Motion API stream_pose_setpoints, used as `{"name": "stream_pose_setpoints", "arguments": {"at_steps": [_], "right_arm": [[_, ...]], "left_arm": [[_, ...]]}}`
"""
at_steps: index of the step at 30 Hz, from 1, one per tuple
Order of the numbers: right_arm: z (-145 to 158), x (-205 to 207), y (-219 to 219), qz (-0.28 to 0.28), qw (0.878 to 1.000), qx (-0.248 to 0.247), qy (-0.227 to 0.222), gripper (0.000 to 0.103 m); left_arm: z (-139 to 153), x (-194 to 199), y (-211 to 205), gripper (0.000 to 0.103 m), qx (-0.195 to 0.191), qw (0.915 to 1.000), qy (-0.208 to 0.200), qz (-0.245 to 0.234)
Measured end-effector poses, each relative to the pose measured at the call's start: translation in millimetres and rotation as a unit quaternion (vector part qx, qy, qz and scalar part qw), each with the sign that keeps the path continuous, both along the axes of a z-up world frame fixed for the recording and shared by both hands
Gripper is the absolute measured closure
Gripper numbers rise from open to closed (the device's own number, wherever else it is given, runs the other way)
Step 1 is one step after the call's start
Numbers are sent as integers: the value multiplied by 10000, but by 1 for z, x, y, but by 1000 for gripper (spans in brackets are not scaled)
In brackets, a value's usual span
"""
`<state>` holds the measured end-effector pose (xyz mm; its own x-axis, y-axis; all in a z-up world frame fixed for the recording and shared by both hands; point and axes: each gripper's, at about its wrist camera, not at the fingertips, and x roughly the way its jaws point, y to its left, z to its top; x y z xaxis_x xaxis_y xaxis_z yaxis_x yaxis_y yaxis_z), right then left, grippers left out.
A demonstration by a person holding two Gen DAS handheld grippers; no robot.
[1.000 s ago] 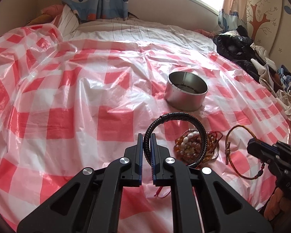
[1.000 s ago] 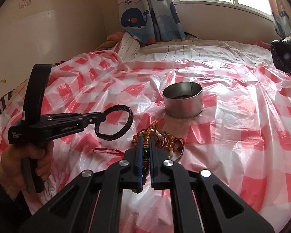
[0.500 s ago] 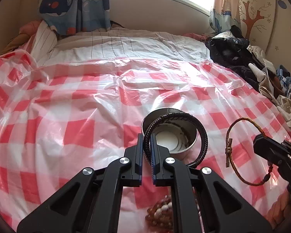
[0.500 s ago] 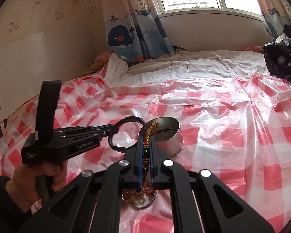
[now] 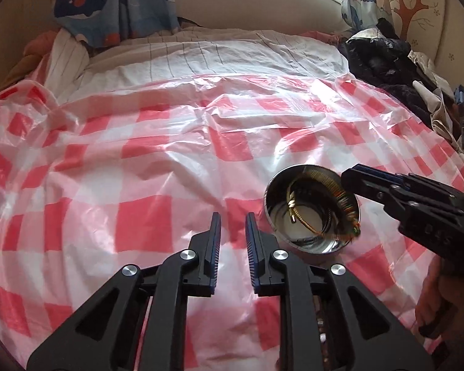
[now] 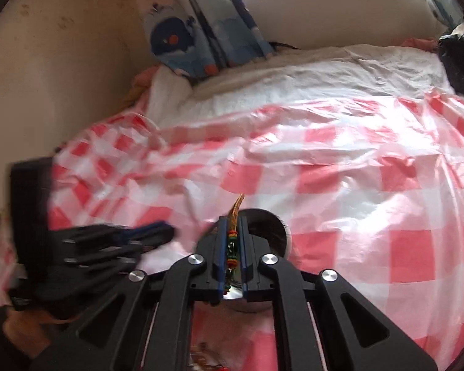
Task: Organize jewelry
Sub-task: 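Carry the black bracelet and gold cord into the silver tin and release, then grasp the red cord bracelet with the left tool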
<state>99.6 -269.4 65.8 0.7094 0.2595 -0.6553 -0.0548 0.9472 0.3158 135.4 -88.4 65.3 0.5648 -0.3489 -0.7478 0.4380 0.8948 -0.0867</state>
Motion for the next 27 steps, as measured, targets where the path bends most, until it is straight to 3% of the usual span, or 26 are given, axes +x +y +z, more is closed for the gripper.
{"name": "stream_pose_setpoints", "arguments": {"at_steps": [4,8,12,14,18,22,27], "right_arm": [[5,-28,-16,-264,9996,22,-58,69],[5,-82,-20,-289,9990,339,-88,61],[10,-142,3,-138,9993,283,-212,39],[6,-163,13,-82,9994,278,-181,39],[-2,-168,26,26,9997,221,-36,39],[-8,-164,27,24,9998,171,27,39],[-7,-153,33,157,9998,128,-36,39]], "left_arm": [[4,-35,29,74,-7,9999,-74,71],[-9,-81,49,74,21,10000,27,25],[-21,-118,61,73,0,9999,139,-22],[-26,-127,60,73,-56,9997,243,-75],[-26,-138,38,73,361,9983,18,-454],[-34,-145,27,69,688,9928,173,-965],[-32,-155,20,57,942,9866,98,-1328]]}}
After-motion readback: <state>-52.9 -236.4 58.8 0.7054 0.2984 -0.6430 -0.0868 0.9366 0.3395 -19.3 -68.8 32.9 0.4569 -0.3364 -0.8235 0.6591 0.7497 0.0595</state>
